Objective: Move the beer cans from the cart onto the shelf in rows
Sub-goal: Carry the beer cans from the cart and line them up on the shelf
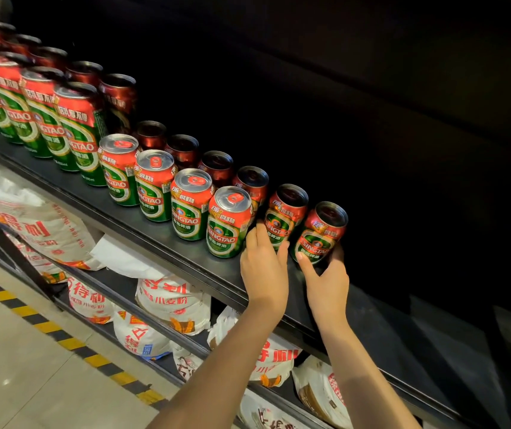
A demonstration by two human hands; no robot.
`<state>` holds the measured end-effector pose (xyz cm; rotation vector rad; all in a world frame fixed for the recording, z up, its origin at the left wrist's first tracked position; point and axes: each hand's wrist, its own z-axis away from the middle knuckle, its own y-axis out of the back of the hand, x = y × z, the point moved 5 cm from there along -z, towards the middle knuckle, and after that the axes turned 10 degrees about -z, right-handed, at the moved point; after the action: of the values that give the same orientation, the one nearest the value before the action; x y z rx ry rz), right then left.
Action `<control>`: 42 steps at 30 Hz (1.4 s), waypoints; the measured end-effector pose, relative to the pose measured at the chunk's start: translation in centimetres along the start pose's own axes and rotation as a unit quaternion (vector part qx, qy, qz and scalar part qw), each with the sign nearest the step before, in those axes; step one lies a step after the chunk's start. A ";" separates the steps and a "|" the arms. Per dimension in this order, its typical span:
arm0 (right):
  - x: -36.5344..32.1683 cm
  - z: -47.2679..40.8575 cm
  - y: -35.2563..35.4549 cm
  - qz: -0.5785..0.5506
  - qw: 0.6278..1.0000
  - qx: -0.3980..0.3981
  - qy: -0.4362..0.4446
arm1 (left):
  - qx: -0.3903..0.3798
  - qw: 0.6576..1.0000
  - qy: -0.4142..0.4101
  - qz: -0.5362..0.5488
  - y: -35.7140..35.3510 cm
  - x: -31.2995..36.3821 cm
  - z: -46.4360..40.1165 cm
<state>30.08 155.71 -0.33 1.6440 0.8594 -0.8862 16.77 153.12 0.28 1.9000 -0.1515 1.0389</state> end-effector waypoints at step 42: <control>-11.8 72.3 16.1 0.157 0.766 0.421 -0.458 | -0.624 0.433 -0.650 0.032 21.6 -2.9 44.1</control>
<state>28.76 80.83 3.14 1.6472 -0.5907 -1.7430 30.69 106.08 3.60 0.7257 -1.4172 -0.7862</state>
